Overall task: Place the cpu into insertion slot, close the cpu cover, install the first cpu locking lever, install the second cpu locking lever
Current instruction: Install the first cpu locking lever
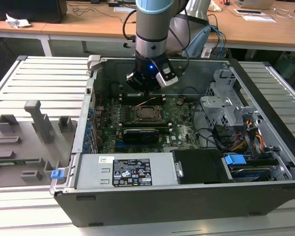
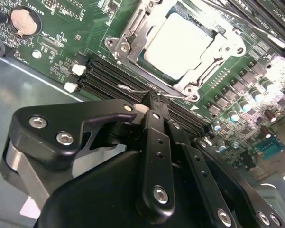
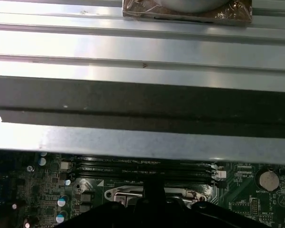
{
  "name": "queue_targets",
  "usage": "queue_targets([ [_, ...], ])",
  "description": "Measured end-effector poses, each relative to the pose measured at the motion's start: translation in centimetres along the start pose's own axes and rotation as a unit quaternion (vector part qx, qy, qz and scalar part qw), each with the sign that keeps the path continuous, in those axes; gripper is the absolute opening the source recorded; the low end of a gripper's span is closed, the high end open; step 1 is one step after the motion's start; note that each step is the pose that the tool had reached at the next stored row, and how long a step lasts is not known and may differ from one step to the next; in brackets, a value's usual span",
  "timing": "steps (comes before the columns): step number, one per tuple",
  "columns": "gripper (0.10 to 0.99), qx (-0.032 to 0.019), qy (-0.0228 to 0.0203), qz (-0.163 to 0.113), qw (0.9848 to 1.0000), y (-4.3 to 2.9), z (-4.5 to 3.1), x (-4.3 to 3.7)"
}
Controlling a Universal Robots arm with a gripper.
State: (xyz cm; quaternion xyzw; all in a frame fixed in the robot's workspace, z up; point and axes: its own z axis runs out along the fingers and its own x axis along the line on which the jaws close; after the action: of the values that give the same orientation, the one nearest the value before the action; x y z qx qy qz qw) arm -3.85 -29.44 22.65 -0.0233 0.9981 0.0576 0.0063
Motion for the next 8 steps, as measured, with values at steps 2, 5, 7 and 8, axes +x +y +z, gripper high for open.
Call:
queue_targets([
  [2, 0.106, 0.0001, 0.0004, -0.003, 1.0000, 0.03, 0.15, -0.05],
  [5, 0.106, 0.0000, 0.0012, -0.010, 0.9999, 0.06, 0.43, -0.76],
  [7, 0.106, -0.0001, 0.0012, -0.010, 0.9999, 0.05, 0.54, -0.97],
  [8, 0.106, -0.0001, 0.0012, -0.010, 0.9999, 0.05, 0.64, -1.05],
])
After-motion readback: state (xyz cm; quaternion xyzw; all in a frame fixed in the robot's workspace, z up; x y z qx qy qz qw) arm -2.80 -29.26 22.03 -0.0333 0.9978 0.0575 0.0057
